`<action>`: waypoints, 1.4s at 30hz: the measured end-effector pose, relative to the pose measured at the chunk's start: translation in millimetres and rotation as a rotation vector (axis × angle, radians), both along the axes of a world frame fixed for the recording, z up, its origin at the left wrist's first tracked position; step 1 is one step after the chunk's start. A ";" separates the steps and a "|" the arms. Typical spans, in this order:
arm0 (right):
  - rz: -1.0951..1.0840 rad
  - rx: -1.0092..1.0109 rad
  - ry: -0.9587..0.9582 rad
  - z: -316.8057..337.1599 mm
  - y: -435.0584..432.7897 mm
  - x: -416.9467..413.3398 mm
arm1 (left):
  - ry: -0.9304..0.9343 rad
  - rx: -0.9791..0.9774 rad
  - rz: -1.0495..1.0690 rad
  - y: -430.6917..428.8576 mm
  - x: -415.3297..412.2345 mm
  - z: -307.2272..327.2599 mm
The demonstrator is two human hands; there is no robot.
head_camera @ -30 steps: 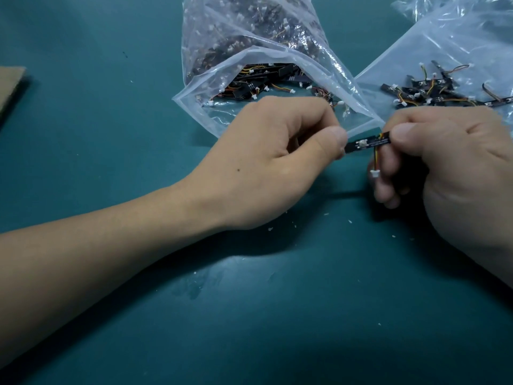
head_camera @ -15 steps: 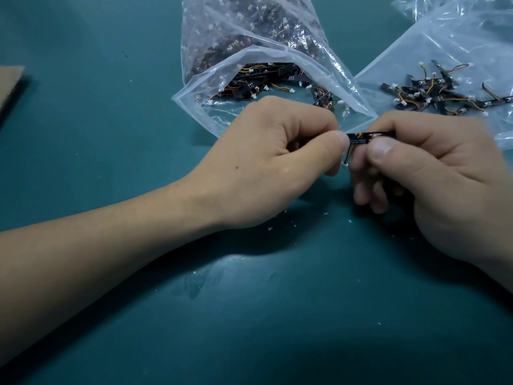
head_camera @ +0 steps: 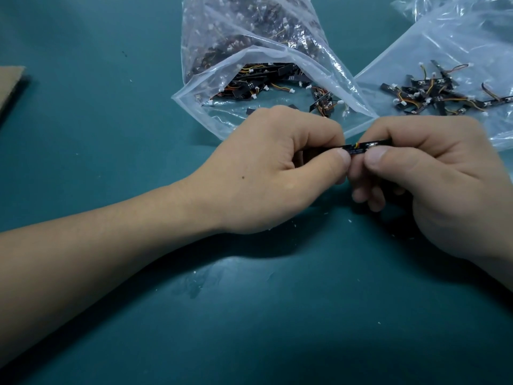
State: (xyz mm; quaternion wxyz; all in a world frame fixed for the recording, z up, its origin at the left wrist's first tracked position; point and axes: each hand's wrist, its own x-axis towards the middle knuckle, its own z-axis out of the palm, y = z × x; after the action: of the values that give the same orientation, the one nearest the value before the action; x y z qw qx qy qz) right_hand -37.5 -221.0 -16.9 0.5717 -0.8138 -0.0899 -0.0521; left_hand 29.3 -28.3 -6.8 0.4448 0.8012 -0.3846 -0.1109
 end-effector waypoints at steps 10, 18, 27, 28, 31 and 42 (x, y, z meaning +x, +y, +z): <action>-0.054 -0.007 -0.034 -0.5 1.3 0.9 | 0.015 -0.018 -0.038 0.5 -0.1 0.9; -0.016 -0.107 -0.042 2.3 2.8 -1.3 | -0.038 0.033 -0.031 -1.1 1.1 1.3; -0.029 -0.237 -0.049 2.4 3.2 -3.0 | -0.062 0.073 -0.019 -1.5 0.5 -0.5; -0.034 -0.229 -0.047 2.4 3.2 -2.8 | -0.061 0.071 -0.022 -1.5 0.5 -1.0; -0.037 -0.162 -0.039 2.9 4.9 -3.4 | -0.017 0.024 -0.048 -0.8 0.3 -0.2; -0.010 -0.233 -0.062 1.4 4.2 -3.8 | 0.022 -0.021 -0.035 0.6 0.4 0.0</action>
State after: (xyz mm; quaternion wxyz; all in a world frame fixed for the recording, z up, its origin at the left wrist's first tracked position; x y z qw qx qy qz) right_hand -41.3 -216.8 -15.4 0.4699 -0.8732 -0.1089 -0.0696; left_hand 29.7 -27.7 -6.8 0.4552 0.7884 -0.3949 -0.1234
